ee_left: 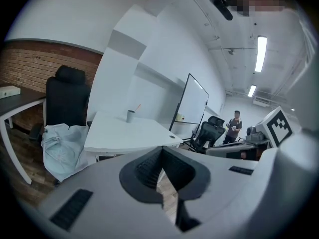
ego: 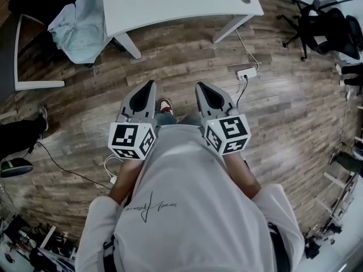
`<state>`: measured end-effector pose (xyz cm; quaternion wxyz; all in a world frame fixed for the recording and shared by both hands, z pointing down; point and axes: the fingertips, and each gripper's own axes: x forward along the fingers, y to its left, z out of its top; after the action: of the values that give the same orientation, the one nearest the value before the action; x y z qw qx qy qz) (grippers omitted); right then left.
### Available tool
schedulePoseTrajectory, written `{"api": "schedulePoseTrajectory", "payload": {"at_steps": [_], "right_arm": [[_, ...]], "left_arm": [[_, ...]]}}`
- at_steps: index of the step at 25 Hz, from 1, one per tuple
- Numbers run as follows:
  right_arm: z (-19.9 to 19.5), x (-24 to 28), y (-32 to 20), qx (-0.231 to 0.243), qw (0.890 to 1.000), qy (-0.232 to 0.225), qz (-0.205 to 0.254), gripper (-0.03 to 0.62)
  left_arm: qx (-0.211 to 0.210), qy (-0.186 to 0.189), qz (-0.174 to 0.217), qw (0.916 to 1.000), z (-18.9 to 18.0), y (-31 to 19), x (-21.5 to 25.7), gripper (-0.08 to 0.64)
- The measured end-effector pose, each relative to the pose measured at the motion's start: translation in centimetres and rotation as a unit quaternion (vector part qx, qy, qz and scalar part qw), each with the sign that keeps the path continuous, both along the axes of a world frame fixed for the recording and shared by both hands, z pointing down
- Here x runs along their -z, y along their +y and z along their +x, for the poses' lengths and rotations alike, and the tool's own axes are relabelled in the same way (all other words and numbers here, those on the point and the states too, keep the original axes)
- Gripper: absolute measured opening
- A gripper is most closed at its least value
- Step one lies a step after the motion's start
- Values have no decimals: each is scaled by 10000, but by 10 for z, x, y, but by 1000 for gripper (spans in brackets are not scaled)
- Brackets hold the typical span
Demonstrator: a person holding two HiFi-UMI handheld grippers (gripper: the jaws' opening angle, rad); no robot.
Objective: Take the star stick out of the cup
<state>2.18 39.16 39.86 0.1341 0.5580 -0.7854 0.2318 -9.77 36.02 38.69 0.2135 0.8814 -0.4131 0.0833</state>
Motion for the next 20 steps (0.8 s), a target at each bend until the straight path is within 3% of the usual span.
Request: {"api": "schedulePoseTrajectory", "payload": {"at_steps": [4, 10, 20], "right_arm": [[-6, 7, -10, 59, 9998, -146, 103, 9], [-10, 20, -25, 464, 9970, -617, 24, 9], [18, 13, -96, 891, 9940, -635, 80, 9]], "left_arm": [[125, 15, 38, 9999, -11, -12, 3, 5], [231, 14, -115, 9997, 1, -17, 0, 5], [323, -159, -182, 9992, 45, -77, -1, 5]]}}
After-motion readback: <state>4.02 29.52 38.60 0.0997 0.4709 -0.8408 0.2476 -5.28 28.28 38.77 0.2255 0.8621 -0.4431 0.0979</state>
